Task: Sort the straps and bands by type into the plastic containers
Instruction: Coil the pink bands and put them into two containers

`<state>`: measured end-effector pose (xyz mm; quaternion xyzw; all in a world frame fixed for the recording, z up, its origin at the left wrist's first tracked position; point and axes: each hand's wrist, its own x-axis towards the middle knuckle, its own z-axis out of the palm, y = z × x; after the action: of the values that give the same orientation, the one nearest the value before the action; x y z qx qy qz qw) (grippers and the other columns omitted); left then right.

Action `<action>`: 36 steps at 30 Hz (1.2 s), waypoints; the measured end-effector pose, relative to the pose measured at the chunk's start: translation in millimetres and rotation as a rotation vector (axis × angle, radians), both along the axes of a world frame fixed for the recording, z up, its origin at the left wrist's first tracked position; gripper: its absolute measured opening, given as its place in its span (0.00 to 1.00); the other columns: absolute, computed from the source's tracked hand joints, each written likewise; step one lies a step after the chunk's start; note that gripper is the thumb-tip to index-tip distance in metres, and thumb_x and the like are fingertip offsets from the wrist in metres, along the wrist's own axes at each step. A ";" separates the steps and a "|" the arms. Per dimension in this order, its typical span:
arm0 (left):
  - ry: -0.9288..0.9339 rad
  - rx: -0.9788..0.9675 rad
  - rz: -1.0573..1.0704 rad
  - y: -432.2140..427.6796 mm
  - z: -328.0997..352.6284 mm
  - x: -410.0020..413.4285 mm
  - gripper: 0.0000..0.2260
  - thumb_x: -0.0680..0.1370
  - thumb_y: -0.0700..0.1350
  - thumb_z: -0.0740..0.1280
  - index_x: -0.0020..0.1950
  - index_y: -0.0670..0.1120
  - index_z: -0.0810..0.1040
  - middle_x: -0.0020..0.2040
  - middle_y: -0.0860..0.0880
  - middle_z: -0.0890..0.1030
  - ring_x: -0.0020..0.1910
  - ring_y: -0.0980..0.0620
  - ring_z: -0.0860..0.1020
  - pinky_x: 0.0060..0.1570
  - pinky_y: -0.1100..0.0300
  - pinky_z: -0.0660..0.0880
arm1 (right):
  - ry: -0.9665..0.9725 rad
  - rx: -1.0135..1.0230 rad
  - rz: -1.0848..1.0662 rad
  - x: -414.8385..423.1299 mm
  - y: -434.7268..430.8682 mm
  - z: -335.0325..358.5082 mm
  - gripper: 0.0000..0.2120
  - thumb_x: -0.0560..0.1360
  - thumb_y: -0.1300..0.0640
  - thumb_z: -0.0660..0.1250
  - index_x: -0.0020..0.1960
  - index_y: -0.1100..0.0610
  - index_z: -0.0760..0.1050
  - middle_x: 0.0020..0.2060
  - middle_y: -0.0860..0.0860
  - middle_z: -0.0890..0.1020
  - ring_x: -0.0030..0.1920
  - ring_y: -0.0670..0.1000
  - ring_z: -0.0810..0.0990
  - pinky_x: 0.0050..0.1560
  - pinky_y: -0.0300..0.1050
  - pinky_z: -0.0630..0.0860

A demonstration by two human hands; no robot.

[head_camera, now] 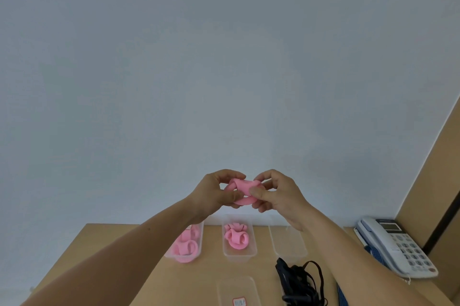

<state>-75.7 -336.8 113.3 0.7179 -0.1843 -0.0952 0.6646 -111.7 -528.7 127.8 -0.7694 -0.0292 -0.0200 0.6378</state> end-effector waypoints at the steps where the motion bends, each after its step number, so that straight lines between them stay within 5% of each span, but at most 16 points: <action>1: -0.002 0.012 0.021 -0.6 -0.5 0.7 0.15 0.74 0.31 0.71 0.57 0.45 0.79 0.56 0.42 0.78 0.39 0.44 0.84 0.45 0.54 0.81 | -0.011 -0.011 -0.022 1.1 1.4 -1.4 0.13 0.72 0.64 0.75 0.52 0.62 0.75 0.46 0.62 0.80 0.34 0.58 0.82 0.35 0.48 0.79; 8: 0.054 -0.054 0.029 -1.0 1.0 2.1 0.11 0.76 0.34 0.70 0.56 0.41 0.72 0.56 0.37 0.76 0.42 0.38 0.84 0.48 0.49 0.82 | -0.085 -0.062 -0.086 7.0 5.3 -4.3 0.15 0.71 0.61 0.76 0.48 0.61 0.70 0.47 0.64 0.78 0.30 0.55 0.81 0.31 0.46 0.75; 13: 0.324 -0.273 -0.074 8.0 5.4 3.0 0.09 0.79 0.34 0.58 0.56 0.38 0.74 0.54 0.31 0.77 0.48 0.30 0.82 0.46 0.52 0.81 | -0.067 -0.048 -0.057 6.0 2.8 -6.9 0.14 0.72 0.62 0.75 0.47 0.60 0.69 0.44 0.60 0.77 0.30 0.55 0.80 0.30 0.46 0.74; 16: 0.366 -0.274 -0.195 14.7 3.2 2.1 0.10 0.79 0.33 0.63 0.60 0.37 0.73 0.58 0.30 0.77 0.54 0.29 0.80 0.53 0.50 0.81 | -0.041 -0.016 -0.046 5.4 0.0 -8.4 0.13 0.73 0.61 0.74 0.47 0.61 0.70 0.41 0.58 0.77 0.29 0.54 0.79 0.30 0.45 0.74; 19: 0.357 -0.249 -0.239 18.5 -0.4 3.2 0.15 0.77 0.36 0.69 0.62 0.37 0.72 0.59 0.32 0.78 0.55 0.30 0.80 0.55 0.50 0.80 | -0.004 0.022 -0.026 4.9 -2.6 -10.4 0.12 0.73 0.61 0.74 0.47 0.61 0.70 0.40 0.58 0.77 0.29 0.54 0.78 0.30 0.45 0.74; 25: 0.274 -0.261 -0.098 11.1 -2.2 4.6 0.05 0.79 0.33 0.66 0.53 0.39 0.73 0.49 0.35 0.79 0.46 0.32 0.83 0.39 0.57 0.81 | 0.004 0.066 0.000 5.9 1.3 -12.3 0.11 0.75 0.60 0.72 0.46 0.62 0.70 0.35 0.55 0.78 0.30 0.53 0.78 0.29 0.44 0.74; 36: 0.155 -0.203 -0.173 12.6 3.4 -1.0 0.09 0.78 0.36 0.69 0.52 0.41 0.70 0.53 0.36 0.77 0.47 0.32 0.83 0.42 0.56 0.81 | -0.063 0.066 -0.049 3.6 1.3 -7.5 0.10 0.76 0.60 0.71 0.46 0.62 0.69 0.36 0.57 0.78 0.29 0.54 0.78 0.30 0.45 0.74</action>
<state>-76.7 -324.2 116.7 0.6188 -0.2024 -0.1883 0.7353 -108.2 -527.4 120.3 -0.7473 -0.0298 -0.0609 0.6610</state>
